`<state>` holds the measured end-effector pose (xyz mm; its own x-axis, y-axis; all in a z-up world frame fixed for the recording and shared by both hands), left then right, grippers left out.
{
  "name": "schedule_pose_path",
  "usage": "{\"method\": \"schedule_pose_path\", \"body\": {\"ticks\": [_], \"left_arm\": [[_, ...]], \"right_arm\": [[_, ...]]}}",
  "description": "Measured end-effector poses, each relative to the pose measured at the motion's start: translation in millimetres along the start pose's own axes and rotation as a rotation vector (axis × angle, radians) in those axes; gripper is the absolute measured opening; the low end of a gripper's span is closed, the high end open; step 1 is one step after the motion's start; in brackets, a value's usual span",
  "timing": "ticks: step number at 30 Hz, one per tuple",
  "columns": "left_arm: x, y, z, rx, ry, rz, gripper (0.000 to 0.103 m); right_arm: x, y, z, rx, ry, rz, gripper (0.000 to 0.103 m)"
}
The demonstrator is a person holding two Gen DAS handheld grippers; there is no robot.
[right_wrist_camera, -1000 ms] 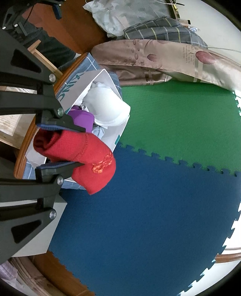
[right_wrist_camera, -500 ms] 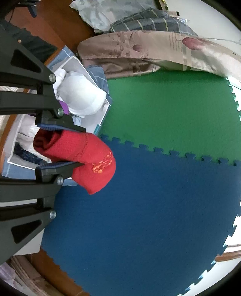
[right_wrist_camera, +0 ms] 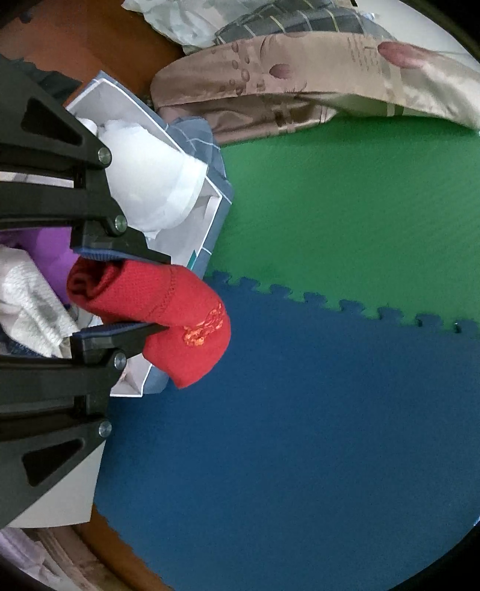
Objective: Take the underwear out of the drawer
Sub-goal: 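Carry the red sock with the right gripper over the box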
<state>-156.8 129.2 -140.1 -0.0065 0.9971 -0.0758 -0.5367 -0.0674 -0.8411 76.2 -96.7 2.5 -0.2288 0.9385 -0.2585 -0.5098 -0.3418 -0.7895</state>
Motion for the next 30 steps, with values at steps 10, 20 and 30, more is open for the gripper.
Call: {"method": "schedule_pose_path", "body": {"ticks": [10,20,30], "left_arm": [[6,6,-7,0.034,-0.017,-0.001,0.103],[0,8,-10,0.048,-0.017,-0.022,0.103],[0,11,-12,0.059,-0.022,-0.031,0.103]], "right_arm": [[9,13,-27,0.039,-0.025,-0.037,0.027],[9,23,-43,0.073,-0.029,-0.048,0.027],[9,32,-50,0.088,-0.041,-0.055,0.027]]}}
Point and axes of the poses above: each gripper's, at about its wrist camera, not at the fingertips, and z roughly against the way its jaws point, x to its left, y to its underside, the point moved 2 cm from there along -z, roughly the way its jaws point, and after that the axes turned 5 degrees about -x, right-handed, at the moved point
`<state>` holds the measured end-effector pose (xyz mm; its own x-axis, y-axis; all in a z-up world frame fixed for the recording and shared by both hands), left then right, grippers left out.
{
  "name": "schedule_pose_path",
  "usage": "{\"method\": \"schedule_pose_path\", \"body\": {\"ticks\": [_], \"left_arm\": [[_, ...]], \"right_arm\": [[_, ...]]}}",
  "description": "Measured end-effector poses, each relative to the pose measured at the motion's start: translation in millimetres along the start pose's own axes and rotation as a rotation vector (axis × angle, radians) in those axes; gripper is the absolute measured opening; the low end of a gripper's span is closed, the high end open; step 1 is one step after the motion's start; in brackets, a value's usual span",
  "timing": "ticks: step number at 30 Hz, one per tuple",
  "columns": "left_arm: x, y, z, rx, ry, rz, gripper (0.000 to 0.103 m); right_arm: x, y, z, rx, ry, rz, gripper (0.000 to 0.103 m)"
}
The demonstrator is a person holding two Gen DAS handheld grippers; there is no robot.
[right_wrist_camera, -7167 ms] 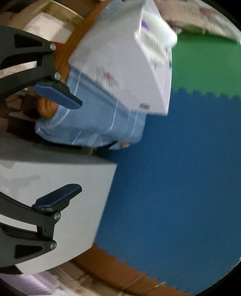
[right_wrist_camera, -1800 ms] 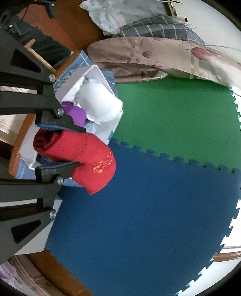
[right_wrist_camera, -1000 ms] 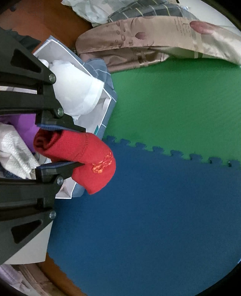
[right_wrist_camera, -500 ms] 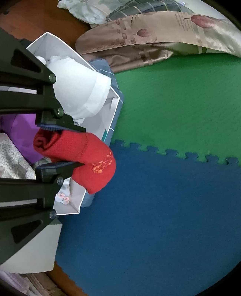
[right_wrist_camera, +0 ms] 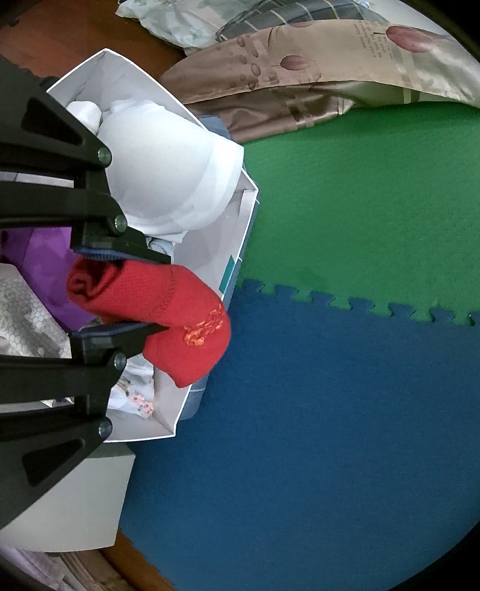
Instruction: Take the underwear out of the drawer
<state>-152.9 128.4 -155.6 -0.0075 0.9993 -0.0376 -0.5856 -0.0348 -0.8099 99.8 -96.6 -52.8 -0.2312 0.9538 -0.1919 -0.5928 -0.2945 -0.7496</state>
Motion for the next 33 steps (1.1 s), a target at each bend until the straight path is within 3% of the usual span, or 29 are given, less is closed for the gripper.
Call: {"method": "schedule_pose_path", "body": {"ticks": [11,16,19,28,33], "left_arm": [[-3,1,-3,0.013,-0.009,-0.026,0.103],[-4,2,-4,0.023,-0.019,-0.047,0.103],[-6,1,-4,0.029,-0.029,-0.061,0.103],[-25,-12,-16,0.071,-0.032,-0.125,0.103],[-50,-45,-25,-0.023,-0.046,-0.181,0.103]], "right_arm": [[-5,8,-7,0.013,-0.012,-0.01,0.028],[-8,12,-9,0.013,-0.025,-0.023,0.039],[-11,12,-3,-0.025,-0.013,-0.037,0.064],[-46,15,36,-0.117,0.01,-0.101,0.071],[-81,33,61,-0.102,0.042,-0.137,0.074]]}}
Point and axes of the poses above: each gripper's, at about its wrist camera, not at the fingertips, and z roughly against the way its jaws point, x to its left, y to its underside, the point moved 2 cm from there along -z, roughly the way its jaws point, and after that the axes turned 5 degrees about -x, right-handed, at the moved point
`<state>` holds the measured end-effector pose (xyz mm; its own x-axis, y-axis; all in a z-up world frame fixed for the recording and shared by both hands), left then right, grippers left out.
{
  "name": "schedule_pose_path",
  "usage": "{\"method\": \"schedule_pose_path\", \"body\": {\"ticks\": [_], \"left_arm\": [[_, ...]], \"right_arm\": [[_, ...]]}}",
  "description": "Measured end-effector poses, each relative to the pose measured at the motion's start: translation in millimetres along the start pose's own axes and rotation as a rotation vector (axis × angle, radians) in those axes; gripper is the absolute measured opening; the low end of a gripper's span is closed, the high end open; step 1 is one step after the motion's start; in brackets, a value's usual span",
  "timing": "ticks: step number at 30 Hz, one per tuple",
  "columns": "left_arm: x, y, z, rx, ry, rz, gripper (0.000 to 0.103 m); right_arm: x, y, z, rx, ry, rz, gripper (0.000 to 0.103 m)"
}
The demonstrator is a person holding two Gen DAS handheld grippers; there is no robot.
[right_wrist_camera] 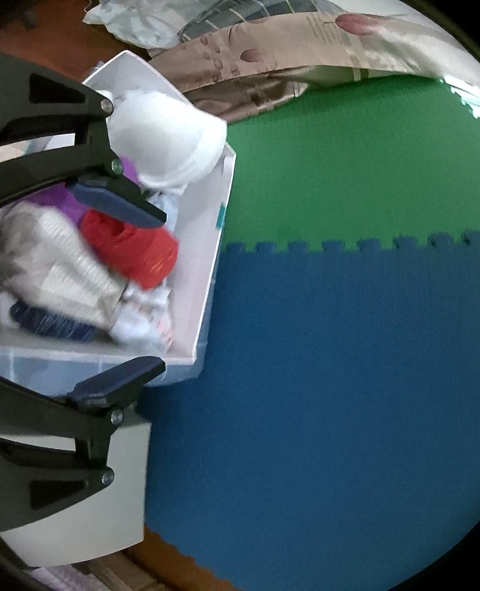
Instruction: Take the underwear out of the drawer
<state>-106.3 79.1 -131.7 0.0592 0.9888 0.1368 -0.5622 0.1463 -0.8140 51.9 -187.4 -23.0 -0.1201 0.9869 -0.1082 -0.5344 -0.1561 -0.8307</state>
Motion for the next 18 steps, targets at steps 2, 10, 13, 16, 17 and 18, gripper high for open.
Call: {"method": "schedule_pose_path", "body": {"ticks": [2,10,13,16,17,18], "left_arm": [[-9,-27,-7,0.0,-0.004,-0.014,0.103],[-23,-150,-8,-0.053,-0.057,0.053,0.103],[-28,-181,-14,-0.016,-0.137,0.076,0.103],[-32,-193,-19,0.007,-0.079,0.114,0.103],[-36,-195,-20,0.014,-0.053,0.118,0.103],[-39,-197,-21,0.024,-0.043,0.118,0.103]], "right_arm": [[-13,7,12,-0.001,0.02,-0.012,0.075],[-23,24,49,-0.004,0.074,-0.02,0.079],[-20,24,62,-0.01,0.101,-0.006,0.081],[-19,22,73,-0.004,0.107,-0.002,0.081],[-19,22,76,-0.005,0.106,-0.002,0.081],[-20,21,79,-0.004,0.101,-0.004,0.081]]}}
Point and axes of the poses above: each gripper's, at about its wrist camera, not at the fingertips, and z roughly against the way its jaws point, x to its left, y to its underside, the point moved 2 cm from there along -z, roughly the way its jaws point, and after that the axes turned 5 degrees about -x, right-handed, at the moved point
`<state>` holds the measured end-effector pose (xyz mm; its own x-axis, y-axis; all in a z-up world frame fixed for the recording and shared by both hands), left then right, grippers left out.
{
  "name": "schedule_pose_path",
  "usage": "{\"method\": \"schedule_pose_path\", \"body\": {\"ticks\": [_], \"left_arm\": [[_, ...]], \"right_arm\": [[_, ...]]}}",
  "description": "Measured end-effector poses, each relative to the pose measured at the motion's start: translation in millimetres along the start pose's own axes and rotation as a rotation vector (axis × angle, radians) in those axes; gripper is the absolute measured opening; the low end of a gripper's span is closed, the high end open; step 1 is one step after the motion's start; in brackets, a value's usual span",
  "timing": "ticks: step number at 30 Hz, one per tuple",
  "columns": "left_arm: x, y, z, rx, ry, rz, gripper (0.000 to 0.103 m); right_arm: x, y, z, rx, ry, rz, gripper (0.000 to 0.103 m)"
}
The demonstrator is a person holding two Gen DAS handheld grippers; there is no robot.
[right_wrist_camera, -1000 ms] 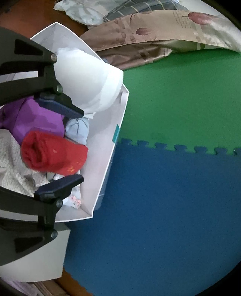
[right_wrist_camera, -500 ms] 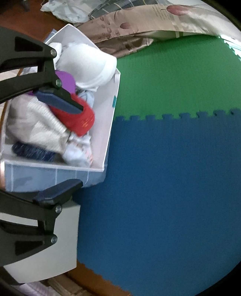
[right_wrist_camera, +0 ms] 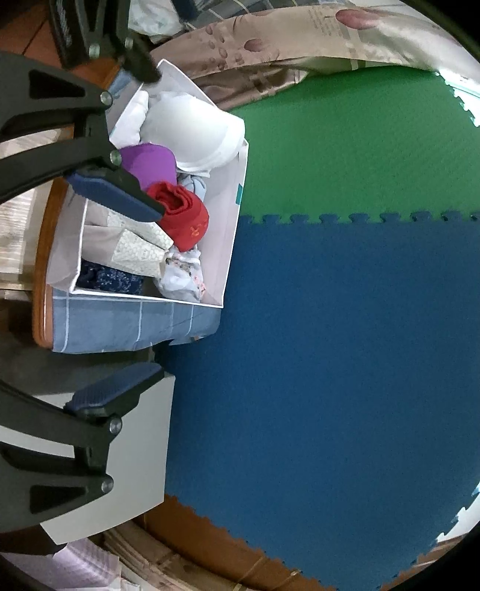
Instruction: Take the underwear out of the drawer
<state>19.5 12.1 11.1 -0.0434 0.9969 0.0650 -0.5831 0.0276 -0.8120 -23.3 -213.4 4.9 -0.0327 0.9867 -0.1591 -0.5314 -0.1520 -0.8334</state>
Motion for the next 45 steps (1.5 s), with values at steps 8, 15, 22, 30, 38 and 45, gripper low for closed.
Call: {"method": "schedule_pose_path", "body": {"ticks": [8,15,22,30,38,45], "left_arm": [[-25,1,-7,0.032,0.053,-0.008,0.103],[-31,8,-8,0.047,0.042,-0.022,0.103],[-32,32,2,0.081,0.056,-0.011,0.103],[-31,52,29,0.099,0.068,0.013,0.103],[-20,77,47,0.135,0.055,0.033,0.103],[-19,103,56,0.159,0.055,-0.005,0.103]], "right_arm": [[-8,-6,8,-0.019,0.023,-0.003,0.081],[-10,-4,8,-0.007,0.028,-0.005,0.081],[-3,11,19,0.035,0.012,0.002,0.081],[2,31,37,0.073,0.013,-0.009,0.081],[3,49,54,0.182,0.051,-0.071,0.081],[17,81,66,0.251,-0.021,-0.061,0.081]]}}
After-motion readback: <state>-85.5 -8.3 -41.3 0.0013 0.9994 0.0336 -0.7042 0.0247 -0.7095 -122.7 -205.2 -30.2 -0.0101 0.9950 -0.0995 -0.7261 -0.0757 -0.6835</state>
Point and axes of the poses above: each gripper's, at about its wrist camera, not at the fingertips, and z roughly against the way its jaws point, x to its left, y to its underside, the point moved 2 cm from there along -z, roughly the way its jaws point, and after that the axes turned 5 degrees about -x, right-handed, at the moved point
